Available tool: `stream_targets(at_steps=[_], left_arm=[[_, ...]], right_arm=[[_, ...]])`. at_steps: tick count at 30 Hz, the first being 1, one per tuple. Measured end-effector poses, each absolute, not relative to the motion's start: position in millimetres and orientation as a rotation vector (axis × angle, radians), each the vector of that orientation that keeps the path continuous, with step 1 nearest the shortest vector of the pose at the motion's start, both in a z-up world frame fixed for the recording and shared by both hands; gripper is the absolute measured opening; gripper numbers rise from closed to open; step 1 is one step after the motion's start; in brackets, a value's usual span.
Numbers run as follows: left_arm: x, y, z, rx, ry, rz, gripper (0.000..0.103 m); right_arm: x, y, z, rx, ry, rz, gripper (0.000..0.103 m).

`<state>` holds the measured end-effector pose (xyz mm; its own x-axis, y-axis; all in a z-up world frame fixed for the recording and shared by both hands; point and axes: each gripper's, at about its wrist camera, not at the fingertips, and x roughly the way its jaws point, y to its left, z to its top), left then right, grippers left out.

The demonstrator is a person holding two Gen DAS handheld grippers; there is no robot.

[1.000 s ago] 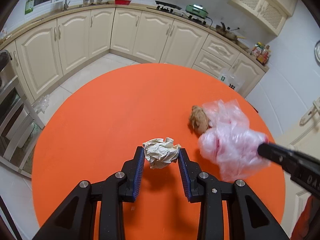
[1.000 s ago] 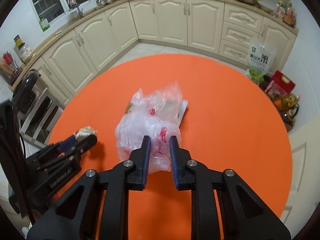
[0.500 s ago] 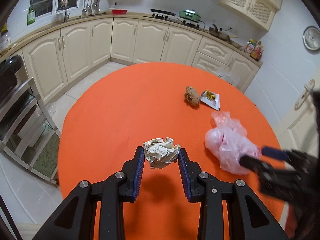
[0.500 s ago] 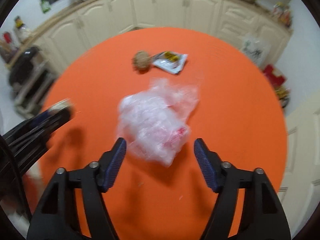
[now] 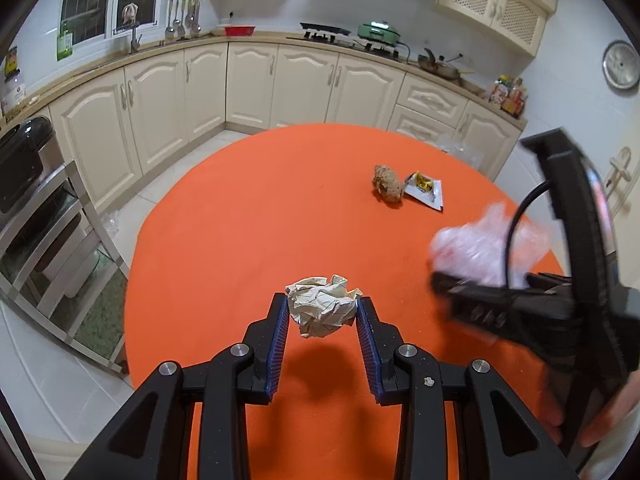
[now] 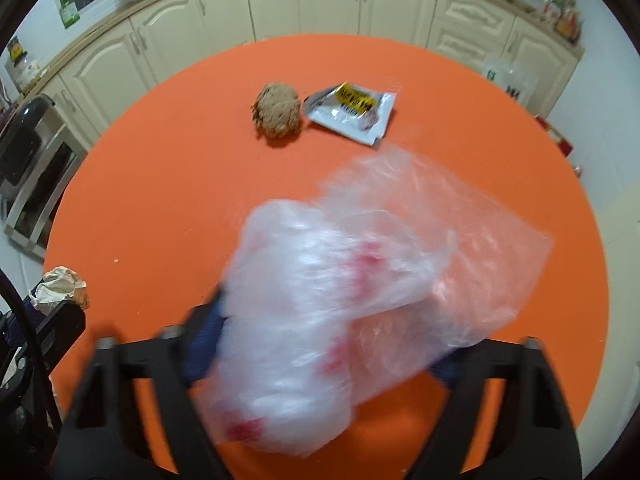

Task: Collect trash
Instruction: 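Carry the white paper and plastic bag over the blue wastebasket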

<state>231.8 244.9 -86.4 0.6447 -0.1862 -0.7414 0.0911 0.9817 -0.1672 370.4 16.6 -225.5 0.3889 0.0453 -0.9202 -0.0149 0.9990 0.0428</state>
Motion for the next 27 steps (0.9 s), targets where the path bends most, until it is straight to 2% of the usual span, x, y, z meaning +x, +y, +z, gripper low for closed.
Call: stream_targets(at_steps=[3,12,27], left_arm=[[235.1,236.7,-83.7,-0.127,0.873,-0.178,0.03],[243.6,200.0,-73.2,-0.078,0.871,-0.216,0.03],[221.3,39.0,-69.8,0.091,0.878,-0.468,0.03]], right_arm=[[365.4,-5.4,-222.4,0.167,1.199,0.082,0.041],[325.6,-52.8,-210.2,0.247,1.184,0.051,0.04],[212.7,-185.1,-177.5,0.382,1.076,-0.168,0.041]])
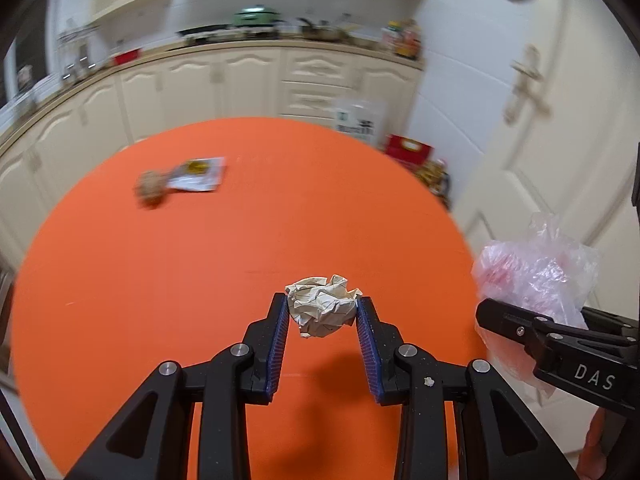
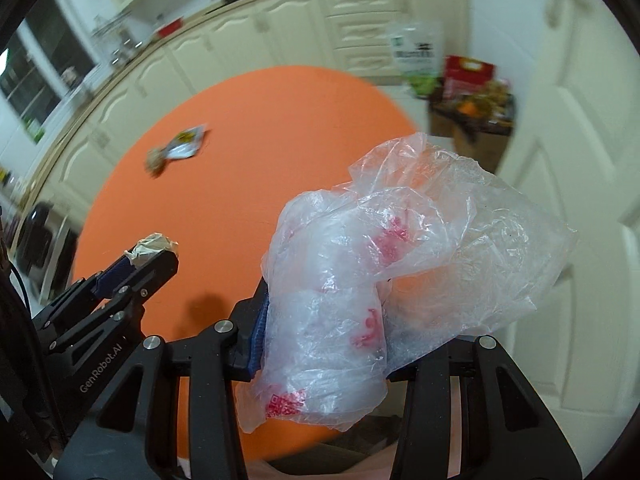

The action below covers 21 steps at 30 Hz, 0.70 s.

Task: Collect trash
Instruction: 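Carry the white paper and plastic bag over the blue wastebasket, then open the left tool over the wastebasket to drop the white paper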

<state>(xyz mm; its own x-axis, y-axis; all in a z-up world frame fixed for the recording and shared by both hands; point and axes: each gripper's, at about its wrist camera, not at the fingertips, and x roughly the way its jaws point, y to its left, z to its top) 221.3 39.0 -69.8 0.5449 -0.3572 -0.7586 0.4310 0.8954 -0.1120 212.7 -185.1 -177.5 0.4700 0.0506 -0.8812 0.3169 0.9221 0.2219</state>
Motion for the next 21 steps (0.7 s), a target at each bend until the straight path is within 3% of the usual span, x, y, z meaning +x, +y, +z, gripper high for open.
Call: stream_targets(at_steps=[21], left_arm=[[233.6,-150.5,-113.7,0.28,0.983,-0.714,0.031]], right_arm=[[102.9,-339.9,-202.9,0.58,1.053,-0.458,0.041]])
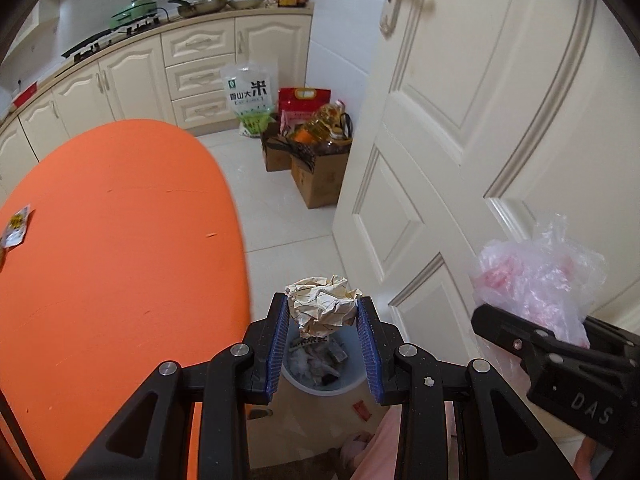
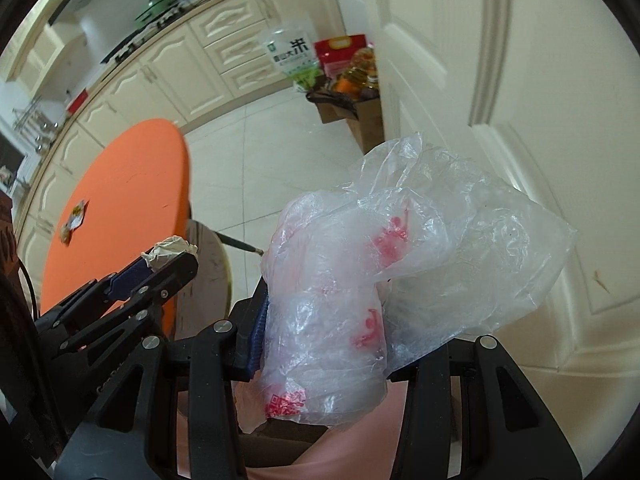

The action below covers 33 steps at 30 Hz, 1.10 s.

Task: Collect trash
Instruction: 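Open the left tool over the wastebasket to drop the white paper, then open the right tool over the wastebasket to release the plastic bag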

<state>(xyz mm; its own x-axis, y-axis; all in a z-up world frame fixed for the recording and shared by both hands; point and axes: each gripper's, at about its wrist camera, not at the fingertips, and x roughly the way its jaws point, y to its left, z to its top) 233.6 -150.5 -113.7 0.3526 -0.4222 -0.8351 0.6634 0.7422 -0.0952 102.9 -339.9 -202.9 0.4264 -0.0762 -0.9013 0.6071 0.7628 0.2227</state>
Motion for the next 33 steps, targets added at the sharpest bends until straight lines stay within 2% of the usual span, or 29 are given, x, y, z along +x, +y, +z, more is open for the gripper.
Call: stream_targets(at_steps=[16,20,22,26,33], left_arm=[[249.9,-248.0,-145.9,0.376,1.023,-0.72,0.033],[248.0,-255.5,-150.9,0.411,1.024,-0.711,0.043],[248.6,-257.5,-151.9,0.404,1.029,-0.715,0.044],[249.9,-254.5,-151.9,0.396,1.039,-0.718,0.052],[248.8,-239.8,-148.0,0.395,1.039,-0.702,0.052]], right_arm=[[89.2,-375.4,-225.0,0.594,1.084,-0.515,0.042],[84.6,-377.2,-224.6,0.6,1.082,-0.517,0.042],[84.0,-376.8,-224.6,0.597,1.083,-0.52,0.042],[86.4,-376.0,-225.5,0.603,1.089,-0.522,0.042],[93.6,-375.0,-223.8,0.6,1.092,-0.509,0.043]])
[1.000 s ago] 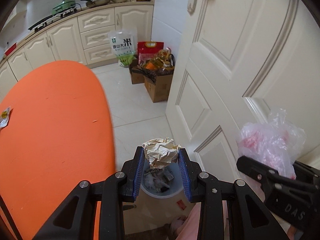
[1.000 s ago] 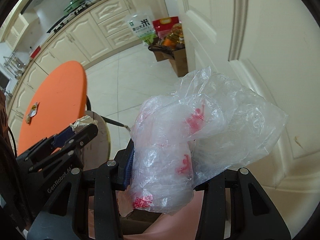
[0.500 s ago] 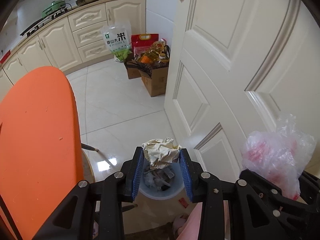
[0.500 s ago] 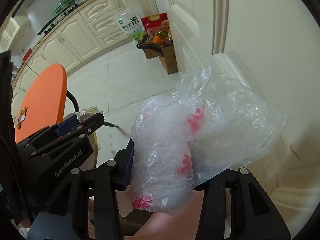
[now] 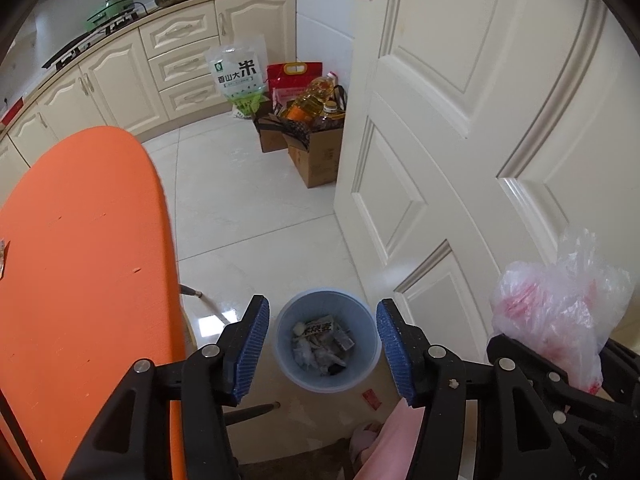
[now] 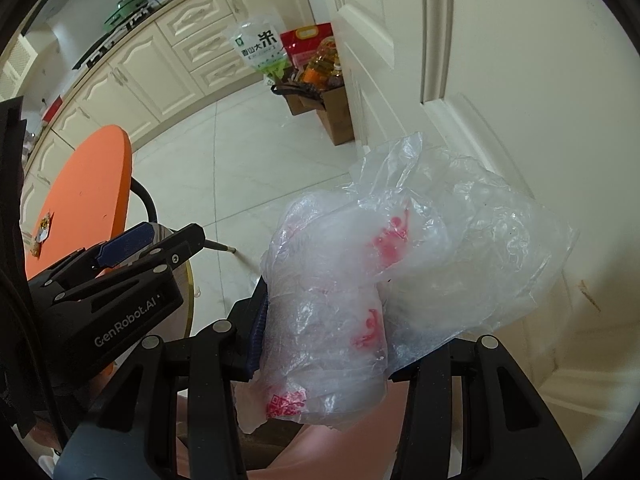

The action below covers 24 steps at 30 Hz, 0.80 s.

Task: Collect trash
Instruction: 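Open the right tool over the wastebasket to release the plastic bag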

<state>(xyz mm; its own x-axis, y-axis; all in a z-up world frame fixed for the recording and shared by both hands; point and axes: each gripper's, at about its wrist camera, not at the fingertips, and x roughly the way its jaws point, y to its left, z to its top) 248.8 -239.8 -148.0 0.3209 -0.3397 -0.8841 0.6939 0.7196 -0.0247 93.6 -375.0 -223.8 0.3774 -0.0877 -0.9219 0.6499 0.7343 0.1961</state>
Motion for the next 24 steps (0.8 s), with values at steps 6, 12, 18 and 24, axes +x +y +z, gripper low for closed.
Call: stream_targets(at_steps=[6,12,18,24], left_arm=[[253.2,-225.4,-136.4,0.392,1.042,-0.685,0.053],[258.5,-205.4,-124.0,0.344,1.024,-0.663,0.058],[260.6,-191.7,-121.0,0.325,1.026,-0.645,0.059],[264.6,-183.4,-118.4,0.313,1.044,-0.633,0.059]], right_arm=[[105.8,-368.2,-223.9,0.596,1.09,-0.477,0.043],[124.2,-358.6,-221.3,0.589,1.089,-0.439,0.046],[129.6,-354.0,-218.8,0.602,1.075,-0.428,0.055],[127.0,-352.0,-214.3,0.593,1.065,-0.446,0.06]])
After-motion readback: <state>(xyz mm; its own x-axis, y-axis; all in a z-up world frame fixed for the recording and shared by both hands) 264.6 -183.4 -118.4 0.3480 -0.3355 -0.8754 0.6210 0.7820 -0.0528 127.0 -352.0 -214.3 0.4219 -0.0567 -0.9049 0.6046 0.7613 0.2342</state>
